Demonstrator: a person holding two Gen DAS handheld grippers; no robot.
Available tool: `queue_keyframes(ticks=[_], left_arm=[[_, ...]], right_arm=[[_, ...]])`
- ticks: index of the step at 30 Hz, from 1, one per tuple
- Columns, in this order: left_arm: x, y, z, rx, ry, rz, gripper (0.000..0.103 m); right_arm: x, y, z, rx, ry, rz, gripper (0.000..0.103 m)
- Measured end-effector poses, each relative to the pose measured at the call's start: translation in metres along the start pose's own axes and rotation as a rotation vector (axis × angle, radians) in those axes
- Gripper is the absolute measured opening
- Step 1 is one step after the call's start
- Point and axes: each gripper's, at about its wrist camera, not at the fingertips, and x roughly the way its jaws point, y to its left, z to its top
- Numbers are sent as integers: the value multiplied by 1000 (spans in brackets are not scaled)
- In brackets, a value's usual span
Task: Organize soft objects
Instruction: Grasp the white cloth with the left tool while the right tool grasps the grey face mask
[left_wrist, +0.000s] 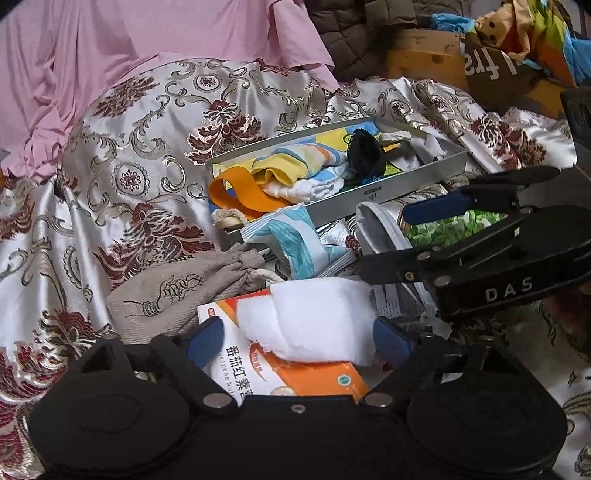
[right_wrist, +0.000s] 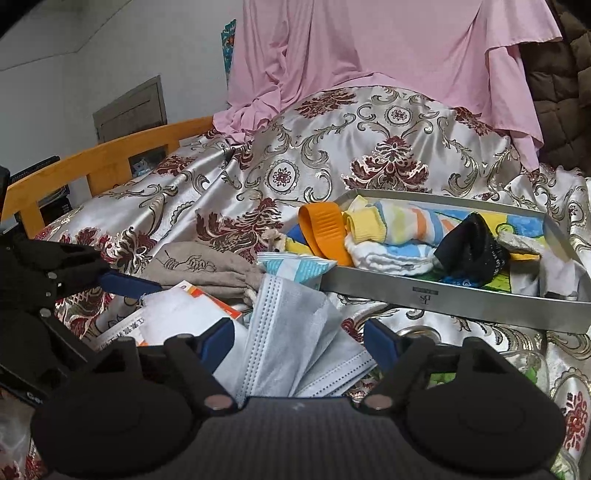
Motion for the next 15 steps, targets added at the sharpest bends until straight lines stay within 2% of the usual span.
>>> queue_keyframes(ticks=[5, 8, 10, 14, 15], left_arm=[[0, 1, 1, -33, -10, -28, 78], [0, -1, 2, -37, -15, -44, 71], [0, -3, 2, -35, -20, -44, 64], [-1, -7, 1, -21, -24, -46, 57], [-1, -8, 1, -18, -23, -45, 52]], right_arm=[[6, 1, -1, 0, 30, 3, 62], [8, 2, -2, -3, 48, 7, 55], [8, 4, -2, -14, 52, 6, 53], [6, 6, -1, -17, 52, 2, 48], [5, 6, 0, -16, 52, 4, 47]])
